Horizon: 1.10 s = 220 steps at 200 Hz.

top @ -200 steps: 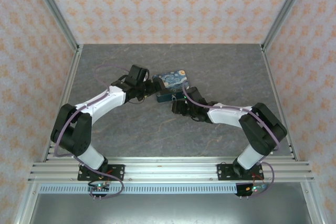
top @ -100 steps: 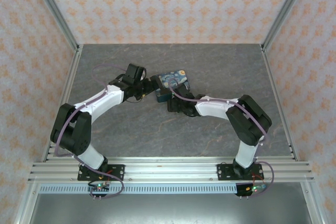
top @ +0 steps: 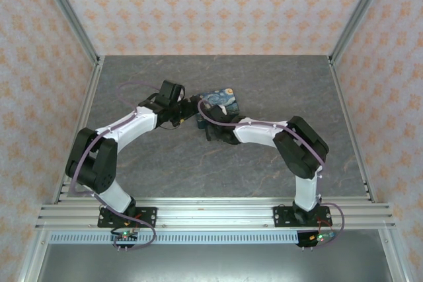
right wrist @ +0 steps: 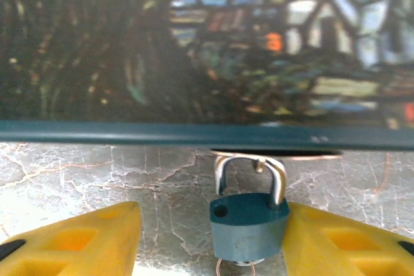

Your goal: Unlock a padlock with a key

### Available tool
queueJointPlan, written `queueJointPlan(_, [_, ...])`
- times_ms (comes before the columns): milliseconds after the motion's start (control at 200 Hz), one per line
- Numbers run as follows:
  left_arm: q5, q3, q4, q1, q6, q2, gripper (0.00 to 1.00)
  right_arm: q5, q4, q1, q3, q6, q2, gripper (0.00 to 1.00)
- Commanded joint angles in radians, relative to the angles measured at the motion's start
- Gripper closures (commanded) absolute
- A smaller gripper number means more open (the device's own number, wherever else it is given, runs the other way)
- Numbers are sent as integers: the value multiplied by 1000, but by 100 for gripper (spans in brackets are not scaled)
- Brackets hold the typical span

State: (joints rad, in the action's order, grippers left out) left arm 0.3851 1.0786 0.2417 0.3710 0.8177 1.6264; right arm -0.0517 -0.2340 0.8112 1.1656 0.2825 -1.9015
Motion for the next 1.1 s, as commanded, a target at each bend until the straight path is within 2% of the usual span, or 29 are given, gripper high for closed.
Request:
queueJointPlan(0, [13,-5,-25,-9,13,16,10,-78,-63,0,25,-16,-18,46])
queueJointPlan(355, [35,-10,-43,-9,9,16,10,-103,-68,0,22,-11,-22,76])
queueJointPlan(500, [25,19,-4,-3,-26,21,10,-88,-62,0,6,-17,-6,82])
queueJointPlan(766, [-113,118,155,60,-131,74,10,-36,-11,-11,-64,-13,55,97])
queueJointPlan(821, [-140,132,177,69,-140,92,10,-23,1,-16,-82,-9,67,100])
queueJointPlan(1096, [-212,153,212,90,-173,165,11,81,85,-65,-169,23,123,100])
